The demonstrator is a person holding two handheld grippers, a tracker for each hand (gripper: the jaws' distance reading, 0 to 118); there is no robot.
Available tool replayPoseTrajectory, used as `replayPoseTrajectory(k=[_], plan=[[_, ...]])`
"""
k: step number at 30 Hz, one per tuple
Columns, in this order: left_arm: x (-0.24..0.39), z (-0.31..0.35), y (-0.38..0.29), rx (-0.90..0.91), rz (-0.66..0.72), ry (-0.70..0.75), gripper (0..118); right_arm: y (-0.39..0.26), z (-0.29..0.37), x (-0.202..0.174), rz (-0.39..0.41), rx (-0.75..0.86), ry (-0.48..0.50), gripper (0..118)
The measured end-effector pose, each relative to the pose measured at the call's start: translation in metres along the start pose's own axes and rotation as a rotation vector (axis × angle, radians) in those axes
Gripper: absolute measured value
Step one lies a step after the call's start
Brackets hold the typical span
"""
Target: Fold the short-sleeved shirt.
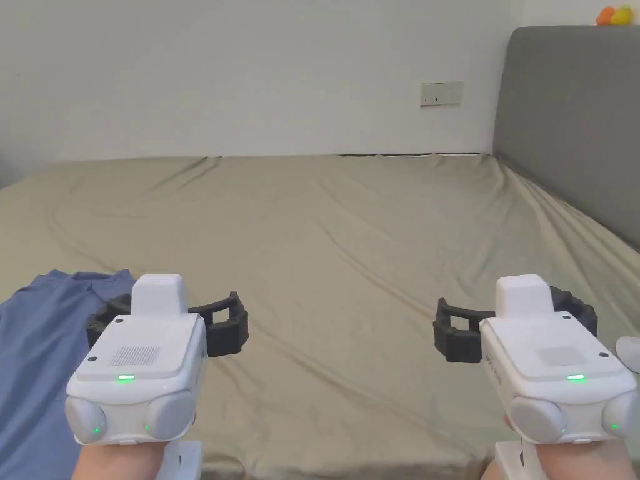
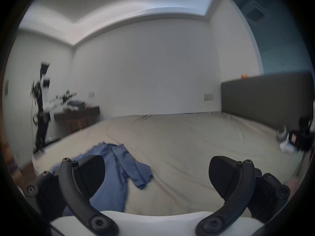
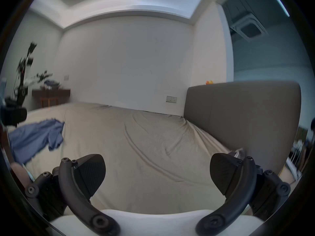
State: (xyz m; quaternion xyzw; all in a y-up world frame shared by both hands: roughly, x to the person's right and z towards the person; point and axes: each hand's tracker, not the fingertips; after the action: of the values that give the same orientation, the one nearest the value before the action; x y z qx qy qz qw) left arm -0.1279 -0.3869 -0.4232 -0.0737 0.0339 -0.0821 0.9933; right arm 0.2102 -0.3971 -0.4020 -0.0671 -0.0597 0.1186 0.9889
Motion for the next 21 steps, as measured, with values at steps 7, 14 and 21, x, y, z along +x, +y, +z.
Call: replayPoseTrajectory(k=[7, 14, 21], plan=[[0.053, 0.007, -0.070, 0.178, -1.190, 0.146, 118, -0.042, 0.013, -0.088, 1.164, 0.228, 0.002, 118], [0.076, 0.013, -0.127, 0.185, -1.569, 0.013, 117, -0.093, 0.023, -0.103, 1.515, 0.172, 0.161, 118], [0.063, 0.006, -0.074, -0.010, -1.002, 0.022, 117, -0.034, 0.021, -0.075, 1.009, 0.162, 0.037, 118]])
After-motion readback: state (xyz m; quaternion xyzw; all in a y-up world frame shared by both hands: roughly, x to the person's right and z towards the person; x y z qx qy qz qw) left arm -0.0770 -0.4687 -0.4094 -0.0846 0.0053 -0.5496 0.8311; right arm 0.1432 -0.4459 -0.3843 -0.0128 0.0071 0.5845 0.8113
